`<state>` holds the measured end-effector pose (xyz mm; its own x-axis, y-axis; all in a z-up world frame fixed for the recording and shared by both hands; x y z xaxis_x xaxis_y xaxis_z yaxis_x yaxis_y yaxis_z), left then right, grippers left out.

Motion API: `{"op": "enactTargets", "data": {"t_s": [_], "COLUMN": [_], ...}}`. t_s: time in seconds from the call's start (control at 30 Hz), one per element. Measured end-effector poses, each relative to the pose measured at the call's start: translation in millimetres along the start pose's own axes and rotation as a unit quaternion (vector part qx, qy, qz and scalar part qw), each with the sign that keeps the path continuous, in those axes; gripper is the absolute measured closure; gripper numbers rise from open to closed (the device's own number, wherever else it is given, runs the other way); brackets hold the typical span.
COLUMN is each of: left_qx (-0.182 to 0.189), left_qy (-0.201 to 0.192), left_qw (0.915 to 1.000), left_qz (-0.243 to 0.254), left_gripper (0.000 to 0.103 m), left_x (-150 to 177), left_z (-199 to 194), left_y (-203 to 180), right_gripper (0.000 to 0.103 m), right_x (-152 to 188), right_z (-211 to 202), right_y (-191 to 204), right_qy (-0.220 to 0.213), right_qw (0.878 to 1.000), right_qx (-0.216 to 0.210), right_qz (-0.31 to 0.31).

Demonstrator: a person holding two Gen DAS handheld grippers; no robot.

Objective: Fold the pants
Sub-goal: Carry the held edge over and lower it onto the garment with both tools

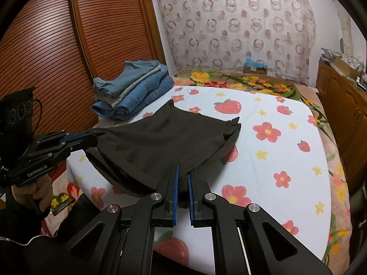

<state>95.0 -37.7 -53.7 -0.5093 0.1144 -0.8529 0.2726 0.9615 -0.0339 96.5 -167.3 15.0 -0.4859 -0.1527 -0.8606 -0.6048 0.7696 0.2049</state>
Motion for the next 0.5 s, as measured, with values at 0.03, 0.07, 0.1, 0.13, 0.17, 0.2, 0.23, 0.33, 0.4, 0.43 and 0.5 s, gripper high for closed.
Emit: {"op": "enactTargets", "data": {"t_s": [0.03, 0.07, 0.1, 0.13, 0.17, 0.2, 0.23, 0.33, 0.4, 0.43, 0.5], "left_qx": [0.001, 0.002, 0.004, 0.005, 0.006, 0.007, 0.008, 0.015, 0.014, 0.014, 0.013], "left_qy": [-0.001, -0.003, -0.004, -0.005, -0.006, -0.007, -0.008, -0.015, -0.019, -0.019, -0.018], "left_qw": [1.0, 1.0, 1.0, 1.0, 1.0, 0.9999, 0.9999, 0.9998, 0.9997, 0.9997, 0.9998], "left_qz": [0.0, 0.001, 0.001, 0.001, 0.001, 0.002, 0.002, -0.005, -0.002, -0.001, -0.001], "left_gripper": [0.096, 0.096, 0.096, 0.096, 0.096, 0.096, 0.096, 0.096, 0.096, 0.096, 0.096], "left_x": [-1, -2, -2, -2, -3, -4, -4, -8, -11, -11, -11], "left_z": [-1, -4, -6, -7, -9, -10, -12, -19, -22, -22, -21], "left_y": [-1, -2, -3, -3, -4, -5, -6, -7, -8, -9, -9], "right_gripper": [0.096, 0.096, 0.096, 0.096, 0.096, 0.096, 0.096, 0.096, 0.096, 0.096, 0.096], "right_x": [0, 1, 1, 1, 2, 2, 3, 3, 3, 2, 3], "right_z": [-1, -2, -4, -5, -7, -8, -9, -13, -14, -15, -14], "right_y": [1, 2, 3, 3, 3, 3, 3, 4, 5, 4, 3], "right_qy": [-0.002, -0.003, -0.004, -0.005, -0.007, -0.008, -0.009, -0.013, -0.017, -0.018, -0.019], "right_qw": [1.0, 1.0, 1.0, 1.0, 1.0, 1.0, 1.0, 1.0, 1.0, 1.0, 1.0], "right_qx": [-0.001, -0.001, -0.001, -0.002, -0.002, -0.002, -0.002, -0.003, -0.004, -0.004, -0.003], "right_qz": [-0.001, -0.001, -0.002, -0.003, -0.003, -0.004, -0.004, -0.005, -0.006, -0.006, -0.005]}}
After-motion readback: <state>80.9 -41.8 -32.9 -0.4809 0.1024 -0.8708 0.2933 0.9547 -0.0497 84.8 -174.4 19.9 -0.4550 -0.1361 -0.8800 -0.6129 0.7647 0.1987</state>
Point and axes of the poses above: each gripper's, at about its wrist camera, not at the fingertips, and z roughly the way its jaws point, y to its left, x to its underside, the point moved 7 cm from there along z, roughly the way its jaws point, and after that the axes turned 11 degrees about -x, right-handed, at the moved point
